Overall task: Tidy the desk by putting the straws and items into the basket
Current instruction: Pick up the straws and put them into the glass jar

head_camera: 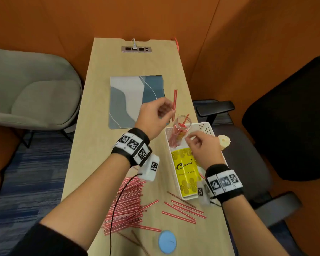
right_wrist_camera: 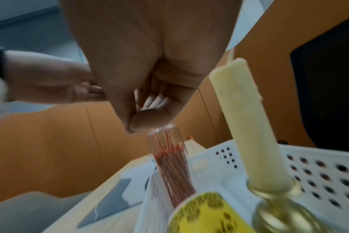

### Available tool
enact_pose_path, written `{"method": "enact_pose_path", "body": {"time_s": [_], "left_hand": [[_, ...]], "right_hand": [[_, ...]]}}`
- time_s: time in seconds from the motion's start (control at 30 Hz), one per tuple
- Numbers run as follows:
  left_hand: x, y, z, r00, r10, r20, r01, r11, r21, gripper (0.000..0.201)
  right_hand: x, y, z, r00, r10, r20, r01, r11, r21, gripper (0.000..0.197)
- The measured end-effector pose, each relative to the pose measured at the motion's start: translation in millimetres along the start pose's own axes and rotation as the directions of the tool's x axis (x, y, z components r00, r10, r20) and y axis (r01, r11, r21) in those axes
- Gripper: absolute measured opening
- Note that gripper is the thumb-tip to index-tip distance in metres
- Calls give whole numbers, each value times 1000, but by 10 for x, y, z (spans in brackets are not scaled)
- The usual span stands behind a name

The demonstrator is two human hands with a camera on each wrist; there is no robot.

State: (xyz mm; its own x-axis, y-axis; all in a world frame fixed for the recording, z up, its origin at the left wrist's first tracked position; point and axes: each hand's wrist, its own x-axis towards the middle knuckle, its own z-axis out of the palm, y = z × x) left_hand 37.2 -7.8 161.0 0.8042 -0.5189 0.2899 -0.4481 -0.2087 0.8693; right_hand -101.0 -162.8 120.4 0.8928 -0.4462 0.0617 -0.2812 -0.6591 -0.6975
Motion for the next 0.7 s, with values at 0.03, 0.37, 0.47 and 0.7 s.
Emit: {"method": "enact_pose_path", "body": {"time_s": [0.03, 0.37, 0.47, 0.7], "left_hand": [[91, 14, 77, 1000, 10, 14, -10, 1000, 9, 8], [58, -427, 400, 973, -181, 141, 148, 965, 219, 25], [-250, -607, 189, 954, -274, 120, 244, 946, 214, 29], [-1274, -1142, -476, 803, -568, 183, 423, 758, 496, 27]], "right_hand": [[-99, 69, 56, 998, 23, 53, -23, 1000, -3, 5], [-885, 261, 658, 905, 3, 426, -11, 1000, 16, 5], [-1013, 218, 935, 833, -2, 554, 19, 1000, -24, 8], [-1313, 98, 1548, 659, -26, 752, 242, 954, -179, 33]]}}
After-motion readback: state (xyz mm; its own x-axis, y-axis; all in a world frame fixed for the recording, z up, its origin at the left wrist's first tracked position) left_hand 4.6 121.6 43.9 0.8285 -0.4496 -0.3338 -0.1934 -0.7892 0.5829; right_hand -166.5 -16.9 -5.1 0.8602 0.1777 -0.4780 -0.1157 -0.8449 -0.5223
